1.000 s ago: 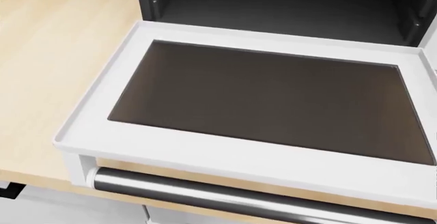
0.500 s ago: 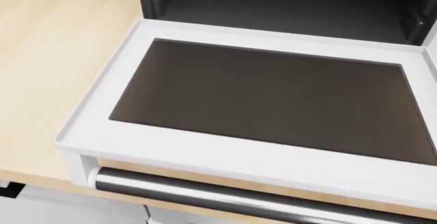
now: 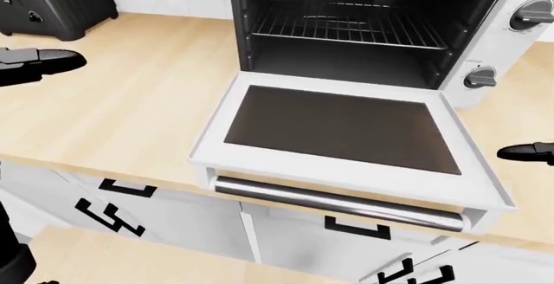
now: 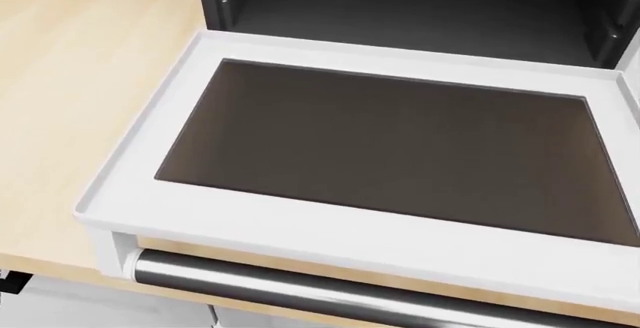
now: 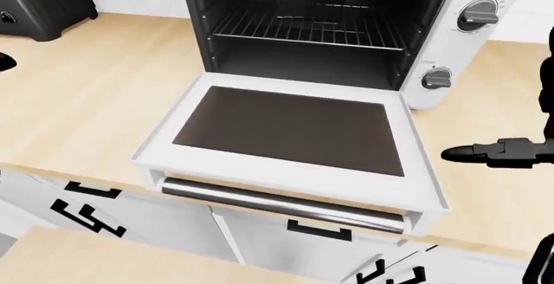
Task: Close the toaster oven door.
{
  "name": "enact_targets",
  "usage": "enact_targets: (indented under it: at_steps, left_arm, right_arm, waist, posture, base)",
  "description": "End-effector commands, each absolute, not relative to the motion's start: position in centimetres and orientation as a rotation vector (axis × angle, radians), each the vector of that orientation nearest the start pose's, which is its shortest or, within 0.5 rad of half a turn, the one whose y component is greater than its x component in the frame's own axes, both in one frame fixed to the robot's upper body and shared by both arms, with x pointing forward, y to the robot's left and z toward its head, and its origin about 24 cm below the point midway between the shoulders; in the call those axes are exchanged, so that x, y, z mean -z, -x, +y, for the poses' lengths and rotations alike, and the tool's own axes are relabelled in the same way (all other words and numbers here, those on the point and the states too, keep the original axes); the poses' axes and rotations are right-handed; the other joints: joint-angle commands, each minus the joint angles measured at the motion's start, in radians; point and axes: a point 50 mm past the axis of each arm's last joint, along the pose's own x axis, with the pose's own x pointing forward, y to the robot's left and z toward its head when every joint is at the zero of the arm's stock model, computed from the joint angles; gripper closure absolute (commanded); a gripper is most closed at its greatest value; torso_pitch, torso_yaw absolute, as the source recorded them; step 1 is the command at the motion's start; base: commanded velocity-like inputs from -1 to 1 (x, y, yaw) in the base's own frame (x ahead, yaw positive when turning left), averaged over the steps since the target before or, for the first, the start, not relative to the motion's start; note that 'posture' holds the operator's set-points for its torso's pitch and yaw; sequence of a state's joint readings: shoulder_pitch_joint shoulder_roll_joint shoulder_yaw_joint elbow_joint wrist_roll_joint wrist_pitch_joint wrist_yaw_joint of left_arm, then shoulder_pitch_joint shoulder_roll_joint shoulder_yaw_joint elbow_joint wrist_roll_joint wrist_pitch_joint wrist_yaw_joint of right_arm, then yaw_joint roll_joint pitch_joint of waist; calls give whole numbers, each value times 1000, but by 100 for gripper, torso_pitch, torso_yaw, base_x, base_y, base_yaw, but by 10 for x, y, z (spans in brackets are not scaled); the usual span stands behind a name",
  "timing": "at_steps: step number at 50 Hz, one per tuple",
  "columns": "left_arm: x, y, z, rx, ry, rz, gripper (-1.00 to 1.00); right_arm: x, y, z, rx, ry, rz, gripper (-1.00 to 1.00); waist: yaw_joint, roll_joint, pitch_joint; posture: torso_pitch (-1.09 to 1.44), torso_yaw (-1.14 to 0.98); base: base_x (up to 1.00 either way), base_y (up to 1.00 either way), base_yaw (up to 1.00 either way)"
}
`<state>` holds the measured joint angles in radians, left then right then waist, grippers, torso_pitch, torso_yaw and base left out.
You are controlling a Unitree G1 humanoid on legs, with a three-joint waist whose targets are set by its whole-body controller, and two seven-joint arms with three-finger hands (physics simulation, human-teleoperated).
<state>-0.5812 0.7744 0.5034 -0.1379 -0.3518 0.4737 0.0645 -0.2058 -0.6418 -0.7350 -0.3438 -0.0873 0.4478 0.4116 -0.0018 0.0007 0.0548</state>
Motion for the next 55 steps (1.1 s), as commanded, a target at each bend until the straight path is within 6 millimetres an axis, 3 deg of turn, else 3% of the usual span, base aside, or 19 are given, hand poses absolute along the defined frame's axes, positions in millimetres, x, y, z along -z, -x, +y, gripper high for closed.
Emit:
enact_targets:
  at_steps: [1, 20, 34, 55]
  left_arm:
    - [-325, -254, 324, -443, -226, -592, -100]
    - [-325, -253, 325, -443, -227, -590, -100]
    - [-325, -253, 325, -443, -227, -589, -100]
    - [-323, -254, 325, -443, -226, -588, -100]
  right_arm:
    - [-257, -204, -347, 412, 660, -270, -100]
    - [-229, -203, -348, 385, 677, -226, -100]
    - [-228, -202, -347, 372, 677, -219, -100]
    - [-220, -202, -330, 232, 607, -202, -100]
  waist:
    - [0, -1, -22]
    - [-2, 3, -24]
    - [-2, 4, -24]
    - [-2, 5, -26]
  posture:
    - [0, 0]
    - [0, 0]
    - [0, 0]
    - [0, 0]
  base:
    - [0, 0, 0]
    - [0, 0, 0]
    - [0, 0, 0]
    - [0, 0, 0]
